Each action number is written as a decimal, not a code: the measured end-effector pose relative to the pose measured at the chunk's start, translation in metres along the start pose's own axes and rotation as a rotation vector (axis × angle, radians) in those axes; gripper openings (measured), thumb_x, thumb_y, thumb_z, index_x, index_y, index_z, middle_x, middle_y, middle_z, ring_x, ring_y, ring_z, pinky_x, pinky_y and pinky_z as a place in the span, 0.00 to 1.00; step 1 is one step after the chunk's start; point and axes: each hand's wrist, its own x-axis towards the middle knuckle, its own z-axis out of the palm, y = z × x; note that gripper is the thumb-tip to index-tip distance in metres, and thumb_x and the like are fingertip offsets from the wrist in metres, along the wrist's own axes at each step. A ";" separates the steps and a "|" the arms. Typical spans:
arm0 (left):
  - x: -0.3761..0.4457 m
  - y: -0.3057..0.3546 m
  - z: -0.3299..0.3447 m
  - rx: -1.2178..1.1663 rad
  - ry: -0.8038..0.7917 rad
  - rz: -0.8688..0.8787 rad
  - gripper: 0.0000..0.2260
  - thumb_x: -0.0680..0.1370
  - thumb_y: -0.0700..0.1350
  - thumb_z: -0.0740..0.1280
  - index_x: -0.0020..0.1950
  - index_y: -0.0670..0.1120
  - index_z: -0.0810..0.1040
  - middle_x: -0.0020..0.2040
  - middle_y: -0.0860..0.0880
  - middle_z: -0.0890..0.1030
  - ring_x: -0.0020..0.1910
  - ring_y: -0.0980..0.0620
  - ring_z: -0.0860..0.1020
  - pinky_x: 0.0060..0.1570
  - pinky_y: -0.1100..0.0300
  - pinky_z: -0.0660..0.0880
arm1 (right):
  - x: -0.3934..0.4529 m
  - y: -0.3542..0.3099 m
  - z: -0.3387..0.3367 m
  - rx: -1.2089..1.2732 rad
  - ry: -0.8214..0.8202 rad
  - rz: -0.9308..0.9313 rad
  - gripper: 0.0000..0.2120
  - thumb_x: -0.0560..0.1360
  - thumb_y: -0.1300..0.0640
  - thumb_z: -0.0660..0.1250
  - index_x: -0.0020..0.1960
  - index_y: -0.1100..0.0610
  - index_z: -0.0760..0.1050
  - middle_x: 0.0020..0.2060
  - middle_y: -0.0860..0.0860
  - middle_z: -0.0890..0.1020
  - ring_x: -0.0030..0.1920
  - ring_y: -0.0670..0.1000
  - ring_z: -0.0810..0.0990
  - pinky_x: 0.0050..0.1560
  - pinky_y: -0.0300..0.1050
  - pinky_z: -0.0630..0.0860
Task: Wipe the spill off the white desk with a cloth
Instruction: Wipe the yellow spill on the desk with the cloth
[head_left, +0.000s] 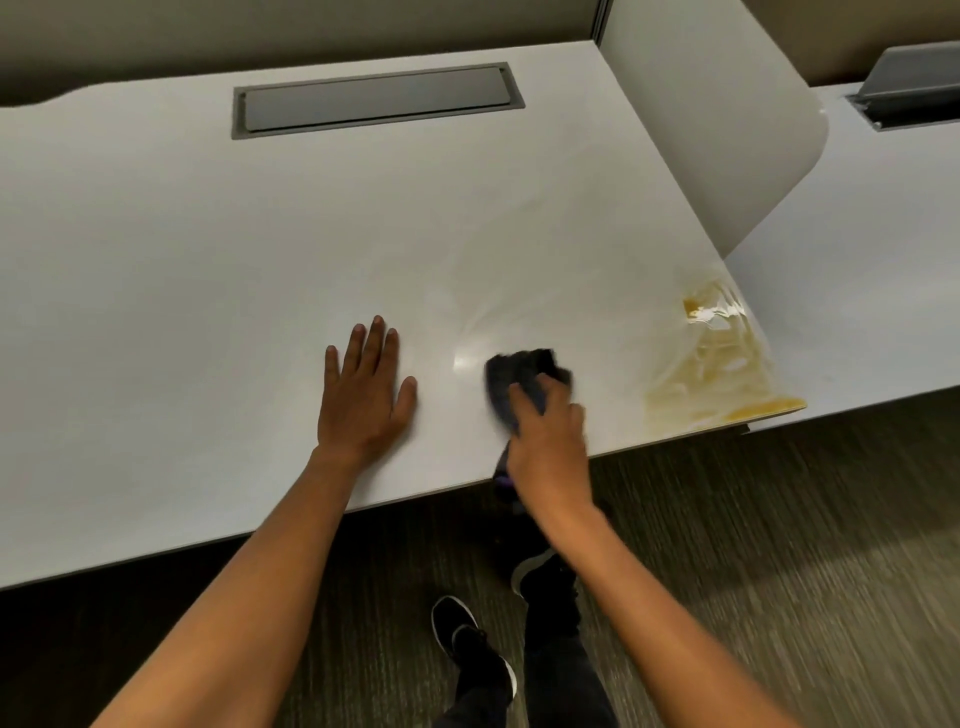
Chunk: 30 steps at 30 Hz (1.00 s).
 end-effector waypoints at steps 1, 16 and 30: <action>0.000 0.000 0.000 0.000 -0.003 -0.001 0.32 0.80 0.58 0.47 0.82 0.46 0.48 0.83 0.48 0.44 0.81 0.49 0.41 0.79 0.44 0.40 | -0.016 -0.012 0.009 0.006 -0.043 -0.060 0.33 0.73 0.69 0.67 0.75 0.53 0.63 0.76 0.56 0.57 0.66 0.59 0.65 0.59 0.48 0.76; -0.001 -0.001 -0.002 -0.007 -0.004 0.006 0.32 0.80 0.57 0.46 0.82 0.46 0.48 0.83 0.48 0.45 0.81 0.48 0.42 0.79 0.44 0.41 | -0.017 0.015 -0.014 -0.168 -0.146 -0.193 0.28 0.73 0.63 0.67 0.71 0.50 0.70 0.73 0.55 0.66 0.55 0.61 0.72 0.49 0.51 0.75; 0.000 -0.002 0.000 -0.006 -0.003 0.005 0.31 0.81 0.55 0.45 0.82 0.45 0.49 0.83 0.47 0.45 0.82 0.47 0.43 0.79 0.42 0.43 | -0.008 -0.037 0.027 -0.077 -0.163 -0.322 0.31 0.70 0.63 0.71 0.71 0.52 0.69 0.73 0.57 0.65 0.63 0.61 0.69 0.55 0.52 0.75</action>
